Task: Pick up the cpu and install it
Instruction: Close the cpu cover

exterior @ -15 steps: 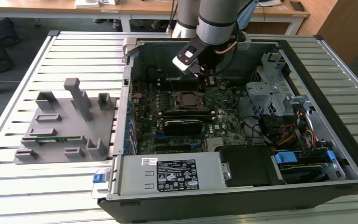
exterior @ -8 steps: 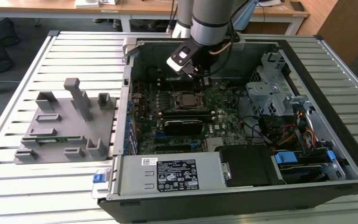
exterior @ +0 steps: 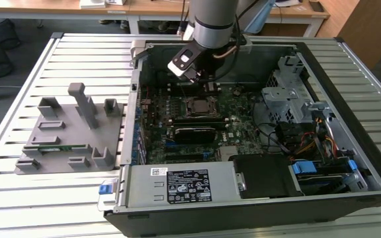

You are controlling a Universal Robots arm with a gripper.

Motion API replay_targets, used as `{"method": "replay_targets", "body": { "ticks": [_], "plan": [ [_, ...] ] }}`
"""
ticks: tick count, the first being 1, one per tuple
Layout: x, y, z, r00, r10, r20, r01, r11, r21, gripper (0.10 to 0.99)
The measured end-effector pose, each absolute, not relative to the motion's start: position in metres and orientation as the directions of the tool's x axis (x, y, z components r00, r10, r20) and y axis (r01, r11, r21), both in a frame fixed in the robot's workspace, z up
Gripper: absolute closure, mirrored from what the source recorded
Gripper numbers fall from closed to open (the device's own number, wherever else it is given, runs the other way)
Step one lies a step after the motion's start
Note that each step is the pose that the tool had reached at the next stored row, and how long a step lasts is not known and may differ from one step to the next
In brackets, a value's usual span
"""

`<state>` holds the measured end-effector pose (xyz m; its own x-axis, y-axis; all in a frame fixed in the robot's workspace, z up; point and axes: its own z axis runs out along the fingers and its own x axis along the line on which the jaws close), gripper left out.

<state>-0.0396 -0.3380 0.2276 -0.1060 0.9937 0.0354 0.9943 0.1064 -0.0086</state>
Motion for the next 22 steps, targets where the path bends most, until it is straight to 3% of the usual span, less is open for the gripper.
{"method": "replay_targets", "body": {
  "ticks": [22],
  "plan": [
    [-0.061,-0.338,0.215,-0.106,0.994,0.035,0.994,0.107,-0.009,0.973]
  ]
}}
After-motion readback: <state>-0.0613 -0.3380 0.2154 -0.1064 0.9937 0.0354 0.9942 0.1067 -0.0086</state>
